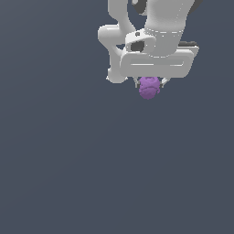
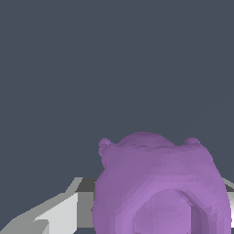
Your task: Pick up the object and move it to a goal position.
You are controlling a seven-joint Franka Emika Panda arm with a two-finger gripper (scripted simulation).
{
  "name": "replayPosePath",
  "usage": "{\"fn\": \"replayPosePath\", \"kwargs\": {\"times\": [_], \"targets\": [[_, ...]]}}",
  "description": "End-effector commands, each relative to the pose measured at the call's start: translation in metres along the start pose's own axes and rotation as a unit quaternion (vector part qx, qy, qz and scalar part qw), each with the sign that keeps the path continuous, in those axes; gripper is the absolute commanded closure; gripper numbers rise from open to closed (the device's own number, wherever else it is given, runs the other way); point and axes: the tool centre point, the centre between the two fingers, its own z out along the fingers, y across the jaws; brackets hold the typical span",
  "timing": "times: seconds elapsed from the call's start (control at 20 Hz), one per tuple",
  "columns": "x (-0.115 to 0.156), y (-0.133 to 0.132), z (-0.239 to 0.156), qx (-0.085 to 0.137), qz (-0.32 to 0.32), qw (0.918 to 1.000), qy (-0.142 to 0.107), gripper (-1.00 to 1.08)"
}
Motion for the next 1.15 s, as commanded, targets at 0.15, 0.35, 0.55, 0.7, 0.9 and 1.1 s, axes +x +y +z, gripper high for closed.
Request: {"fn": "replayPosePath", "kwargs": {"times": [0.15, 0.35, 0.55, 0.7, 0.9, 1.1], "targets": [[-0.020, -0.019, -0.060, 0.000, 0.000, 1.0000, 0.000, 1.08], [-0.031, -0.030, -0.095, 0.000, 0.000, 1.0000, 0.000, 1.08], [-0.038, -0.038, -0.120, 0.000, 0.000, 1.0000, 0.000, 1.08], [-0.041, -0.043, -0.133, 0.000, 0.000, 1.0000, 0.000, 1.08], [-0.043, -0.046, -0.143, 0.001, 0.000, 1.0000, -0.001, 1.08], [-0.044, -0.048, -0.146, 0.001, 0.000, 1.0000, -0.001, 1.08]]}}
